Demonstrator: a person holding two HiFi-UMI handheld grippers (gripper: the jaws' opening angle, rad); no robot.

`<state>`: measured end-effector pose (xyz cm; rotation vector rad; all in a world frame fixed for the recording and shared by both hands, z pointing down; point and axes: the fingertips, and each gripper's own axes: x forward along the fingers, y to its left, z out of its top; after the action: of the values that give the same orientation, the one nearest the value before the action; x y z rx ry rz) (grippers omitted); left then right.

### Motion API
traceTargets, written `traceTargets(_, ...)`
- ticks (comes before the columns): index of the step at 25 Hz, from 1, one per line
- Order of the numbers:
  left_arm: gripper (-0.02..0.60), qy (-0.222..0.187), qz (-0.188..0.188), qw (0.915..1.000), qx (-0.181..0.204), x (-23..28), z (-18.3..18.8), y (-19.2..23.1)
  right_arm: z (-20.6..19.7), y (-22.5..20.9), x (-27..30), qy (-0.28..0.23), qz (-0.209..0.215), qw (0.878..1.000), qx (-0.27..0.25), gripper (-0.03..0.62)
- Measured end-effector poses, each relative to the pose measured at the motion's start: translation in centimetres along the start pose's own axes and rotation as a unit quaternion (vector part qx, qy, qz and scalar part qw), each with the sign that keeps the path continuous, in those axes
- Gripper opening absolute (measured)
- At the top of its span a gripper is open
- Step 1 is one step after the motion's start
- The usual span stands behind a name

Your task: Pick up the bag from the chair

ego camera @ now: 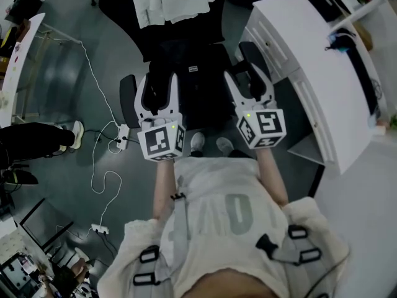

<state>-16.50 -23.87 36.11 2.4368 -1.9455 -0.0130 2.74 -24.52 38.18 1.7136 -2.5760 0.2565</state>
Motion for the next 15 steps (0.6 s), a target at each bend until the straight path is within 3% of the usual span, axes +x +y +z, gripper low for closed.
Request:
traceTargets(4, 0.233, 0.019, 0.003, 0.9998, -0.007, 1.1, -1.6, 0.6, -1.5, 0.5, 1.9, 0.021, 0.018, 1.000, -0.001, 0.244)
traceTargets(10, 0.233, 0.028, 0.001, 0.9995, 0.013, 4.5, -4.0, 3.4, -3.5, 0.8, 7.0, 0.027, 0.043, 0.998, -0.029, 0.244)
traceTargets(15, 0.233, 0.037, 0.006, 0.9992, 0.017, 8.0, -9.6, 7.4, -7.4, 0.3, 12.1, 0.031, 0.031, 0.998, -0.046, 0.244)
